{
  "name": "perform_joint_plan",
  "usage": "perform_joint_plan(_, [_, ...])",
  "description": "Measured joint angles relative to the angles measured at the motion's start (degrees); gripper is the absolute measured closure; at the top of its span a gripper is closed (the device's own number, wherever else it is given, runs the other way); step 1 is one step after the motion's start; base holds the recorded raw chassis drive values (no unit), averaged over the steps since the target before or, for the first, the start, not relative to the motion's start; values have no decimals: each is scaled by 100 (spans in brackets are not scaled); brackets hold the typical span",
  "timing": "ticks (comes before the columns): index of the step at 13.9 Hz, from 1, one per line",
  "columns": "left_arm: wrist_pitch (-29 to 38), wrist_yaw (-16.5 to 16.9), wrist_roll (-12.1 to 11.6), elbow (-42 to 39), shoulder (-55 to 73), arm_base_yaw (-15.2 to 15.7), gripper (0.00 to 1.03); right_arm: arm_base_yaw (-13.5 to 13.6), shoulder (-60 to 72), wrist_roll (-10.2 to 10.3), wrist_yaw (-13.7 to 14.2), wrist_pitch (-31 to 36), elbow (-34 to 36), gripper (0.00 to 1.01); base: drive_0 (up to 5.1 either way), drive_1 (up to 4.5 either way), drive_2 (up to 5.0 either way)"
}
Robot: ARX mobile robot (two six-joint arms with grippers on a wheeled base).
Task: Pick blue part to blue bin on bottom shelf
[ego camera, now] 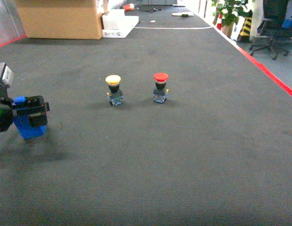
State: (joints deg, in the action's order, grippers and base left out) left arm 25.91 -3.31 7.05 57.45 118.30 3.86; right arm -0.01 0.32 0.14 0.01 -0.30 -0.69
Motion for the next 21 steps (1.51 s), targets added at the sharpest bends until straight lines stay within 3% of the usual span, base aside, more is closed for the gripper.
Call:
perform_joint_plan(3, [44, 13, -52, 28, -31, 7, 57, 0, 0, 0, 0, 0, 0, 3, 0, 0, 0])
perform_joint_plan(5, [81, 109, -105, -227, -254, 7, 59, 0, 0, 0, 0, 0, 0, 3, 0, 0, 0])
perform_joint_plan(8, [542, 225, -61, -1279, -1506, 17, 59, 0, 0, 2, 0, 0, 0, 3, 0, 0, 0])
perform_joint_plan(9, [848, 85, -166, -1698, -2037, 15, 59, 0, 0, 0, -2, 2, 0, 3, 0, 0, 0])
perform_joint_plan(10, [1202, -186, -511, -2566, -3318, 0, 59, 0, 0, 0, 0, 2, 0, 3, 0, 0, 0])
perform_joint_plan(12, [-361, -219, -520, -3713, -5954, 50, 59, 0, 0, 2, -2, 2, 0, 3, 0, 0, 0])
perform_joint_plan(14, [-2391, -116, -400, -3847, -8913, 249, 59, 0, 0, 2, 0, 0, 0, 3, 0, 0, 0])
perform_joint_plan(15, [-3226, -120, -387, -3851, -9997, 103, 59, 0, 0, 0, 0, 0, 0, 3, 0, 0, 0])
perform_joint_plan(17, [-3641, -688, -127, -3941, -10553, -767, 60, 0, 0, 0, 0, 0, 0, 3, 0, 0, 0])
perform_joint_plan(21, [-3648, -739, -90, -3989, -10528, -745, 60, 0, 0, 0, 0, 0, 0, 3, 0, 0, 0])
